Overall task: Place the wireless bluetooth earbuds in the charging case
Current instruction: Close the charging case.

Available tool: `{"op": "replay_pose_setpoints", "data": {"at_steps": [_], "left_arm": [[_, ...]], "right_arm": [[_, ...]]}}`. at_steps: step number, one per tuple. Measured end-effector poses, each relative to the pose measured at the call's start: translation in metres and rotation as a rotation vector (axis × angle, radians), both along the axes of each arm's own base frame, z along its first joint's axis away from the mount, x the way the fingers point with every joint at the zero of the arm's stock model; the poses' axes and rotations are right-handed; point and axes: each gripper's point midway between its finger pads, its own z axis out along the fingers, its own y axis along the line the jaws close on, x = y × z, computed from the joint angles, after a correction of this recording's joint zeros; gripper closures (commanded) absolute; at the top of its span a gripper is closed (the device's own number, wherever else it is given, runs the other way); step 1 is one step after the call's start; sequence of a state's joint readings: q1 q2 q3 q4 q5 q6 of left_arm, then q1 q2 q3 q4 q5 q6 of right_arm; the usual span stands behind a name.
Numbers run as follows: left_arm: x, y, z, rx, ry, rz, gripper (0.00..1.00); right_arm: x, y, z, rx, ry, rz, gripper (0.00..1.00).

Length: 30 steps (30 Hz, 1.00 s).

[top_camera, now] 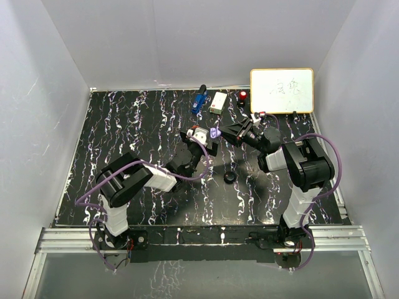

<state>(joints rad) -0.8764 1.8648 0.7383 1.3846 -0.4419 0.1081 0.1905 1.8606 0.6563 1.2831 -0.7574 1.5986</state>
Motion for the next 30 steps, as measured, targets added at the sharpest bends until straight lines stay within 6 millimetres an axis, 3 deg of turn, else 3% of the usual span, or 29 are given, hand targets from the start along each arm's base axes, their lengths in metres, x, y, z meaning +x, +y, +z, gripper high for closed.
{"op": "replay_pose_setpoints", "data": {"at_steps": [17,30], "left_arm": [[0.001,0.025,0.002,0.040,-0.050,0.107,0.01],[0.001,0.027,0.001,0.029,-0.057,0.113,0.01]], "right_arm": [[-0.004,0.002,-0.004,-0.009,0.012,0.011,1.00],[-0.003,0.002,-0.006,-0.019,0.011,0.007,1.00]]}}
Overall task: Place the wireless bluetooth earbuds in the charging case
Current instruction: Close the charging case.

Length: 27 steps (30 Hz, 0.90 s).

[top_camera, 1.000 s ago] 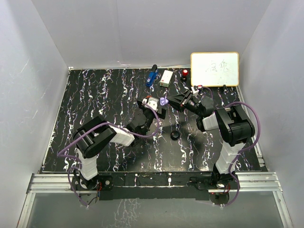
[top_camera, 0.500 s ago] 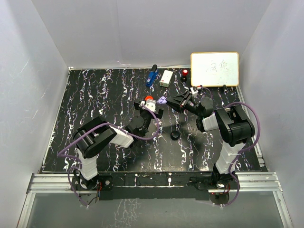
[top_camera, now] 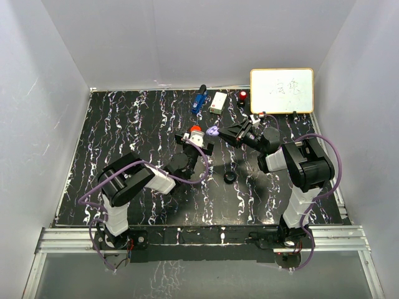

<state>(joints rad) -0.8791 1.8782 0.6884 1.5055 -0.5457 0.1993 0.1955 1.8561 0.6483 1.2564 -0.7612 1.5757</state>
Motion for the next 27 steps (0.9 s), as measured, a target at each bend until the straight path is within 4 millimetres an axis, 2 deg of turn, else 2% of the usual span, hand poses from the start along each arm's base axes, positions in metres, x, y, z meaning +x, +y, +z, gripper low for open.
{"op": "replay_pose_setpoints", "data": {"at_steps": [4,11,21,24,27], "left_arm": [[0.001,-0.001,-0.003,-0.001,-0.012,-0.001,0.01],[0.003,0.003,-0.023,0.065,-0.008,0.010,0.01],[0.003,0.006,-0.028,0.118,-0.020,0.019,0.01],[0.001,0.003,-0.030,0.107,-0.016,-0.005,0.01],[-0.007,0.001,-0.040,0.101,0.009,-0.053,0.01]], "right_arm": [[0.000,0.000,-0.001,-0.003,0.002,0.000,1.00],[0.000,0.000,-0.006,-0.011,0.023,0.000,1.00],[-0.001,0.000,-0.006,-0.015,0.017,0.001,1.00],[-0.001,0.000,-0.006,-0.016,0.017,0.002,1.00],[-0.001,0.000,-0.006,-0.017,0.015,0.002,1.00]]}}
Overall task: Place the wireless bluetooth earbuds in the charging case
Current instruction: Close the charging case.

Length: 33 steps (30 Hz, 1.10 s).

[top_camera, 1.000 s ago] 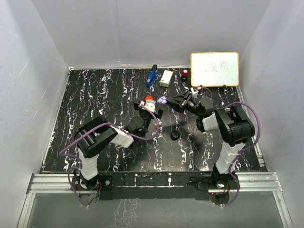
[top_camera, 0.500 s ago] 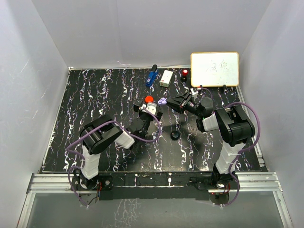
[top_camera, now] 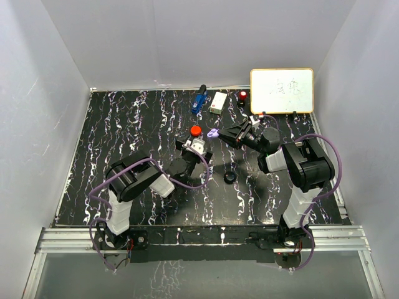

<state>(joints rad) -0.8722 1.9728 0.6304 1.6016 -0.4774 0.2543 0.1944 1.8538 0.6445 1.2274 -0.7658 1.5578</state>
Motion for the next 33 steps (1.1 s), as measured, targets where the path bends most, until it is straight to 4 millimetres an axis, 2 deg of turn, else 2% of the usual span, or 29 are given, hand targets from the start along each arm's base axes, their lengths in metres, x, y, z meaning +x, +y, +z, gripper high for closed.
{"op": "replay_pose_setpoints", "data": {"at_steps": [5,12,18,33], "left_arm": [[-0.015,-0.007,-0.014,-0.012,0.044,-0.093,0.01],[-0.021,-0.020,-0.013,-0.029,0.050,-0.173,0.01],[-0.013,-0.031,0.004,-0.047,0.007,-0.185,0.01],[0.008,-0.021,0.016,-0.060,-0.023,-0.148,0.01]], "right_arm": [[0.000,0.000,0.000,0.000,0.000,0.000,1.00],[0.000,0.000,0.000,0.000,0.000,0.000,1.00],[0.000,0.000,0.000,0.000,0.000,0.000,1.00],[-0.007,0.000,-0.004,-0.005,0.011,0.011,1.00]]}}
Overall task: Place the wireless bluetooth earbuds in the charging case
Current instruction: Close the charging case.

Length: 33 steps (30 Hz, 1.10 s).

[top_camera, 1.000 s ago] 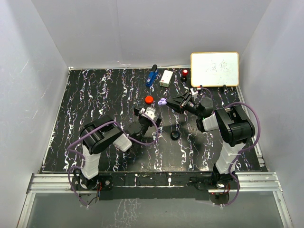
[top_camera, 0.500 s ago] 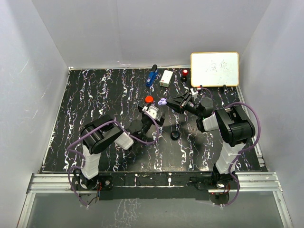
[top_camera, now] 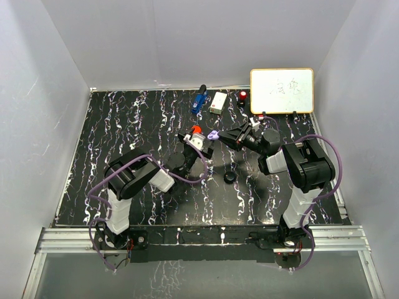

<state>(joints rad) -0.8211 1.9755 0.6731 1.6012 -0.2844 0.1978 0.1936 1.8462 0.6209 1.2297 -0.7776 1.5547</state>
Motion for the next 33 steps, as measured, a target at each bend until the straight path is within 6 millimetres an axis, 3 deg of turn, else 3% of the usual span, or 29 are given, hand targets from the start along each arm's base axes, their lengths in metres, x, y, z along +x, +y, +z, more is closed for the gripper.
{"op": "replay_pose_setpoints", "data": {"at_steps": [33], "left_arm": [[0.026,0.018,-0.003,0.043,-0.026,0.047,0.01]], "right_arm": [[-0.006,-0.001,-0.009,-0.010,0.020,-0.001,1.00]]}}
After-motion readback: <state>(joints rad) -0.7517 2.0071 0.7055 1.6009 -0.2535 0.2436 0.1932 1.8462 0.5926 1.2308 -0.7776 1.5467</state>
